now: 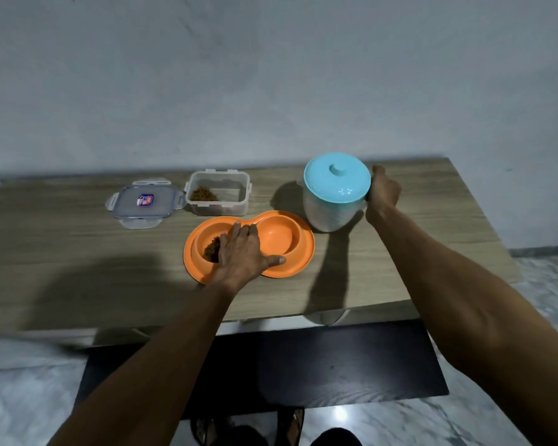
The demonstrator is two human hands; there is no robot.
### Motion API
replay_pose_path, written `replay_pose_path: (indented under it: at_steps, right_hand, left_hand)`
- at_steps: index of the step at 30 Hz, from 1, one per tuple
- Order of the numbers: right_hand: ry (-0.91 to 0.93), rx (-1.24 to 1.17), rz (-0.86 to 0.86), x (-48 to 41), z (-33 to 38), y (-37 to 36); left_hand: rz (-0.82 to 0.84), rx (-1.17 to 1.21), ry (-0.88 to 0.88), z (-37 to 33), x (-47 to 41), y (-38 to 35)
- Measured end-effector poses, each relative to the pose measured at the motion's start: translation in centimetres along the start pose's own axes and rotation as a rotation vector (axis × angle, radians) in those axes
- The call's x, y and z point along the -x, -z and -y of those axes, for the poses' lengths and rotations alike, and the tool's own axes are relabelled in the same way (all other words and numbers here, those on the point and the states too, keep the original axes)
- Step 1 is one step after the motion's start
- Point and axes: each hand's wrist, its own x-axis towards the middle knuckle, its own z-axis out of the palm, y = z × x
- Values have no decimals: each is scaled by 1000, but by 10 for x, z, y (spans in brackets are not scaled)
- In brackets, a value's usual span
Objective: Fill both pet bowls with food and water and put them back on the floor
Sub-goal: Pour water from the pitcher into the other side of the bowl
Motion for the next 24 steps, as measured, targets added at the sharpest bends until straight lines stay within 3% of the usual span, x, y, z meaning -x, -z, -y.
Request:
replay_pose_path:
  at_steps: [6, 17, 24]
  right_hand:
    - [118, 101, 17, 22, 22, -3]
    - [569, 519, 73, 61, 51, -14]
    - [732, 651, 96, 80, 57, -28]
  left_hand:
    - [3, 31, 20, 1, 0, -2]
    - [-10, 77, 29, 1, 4, -1]
    - [1, 84, 43, 1, 3, -1]
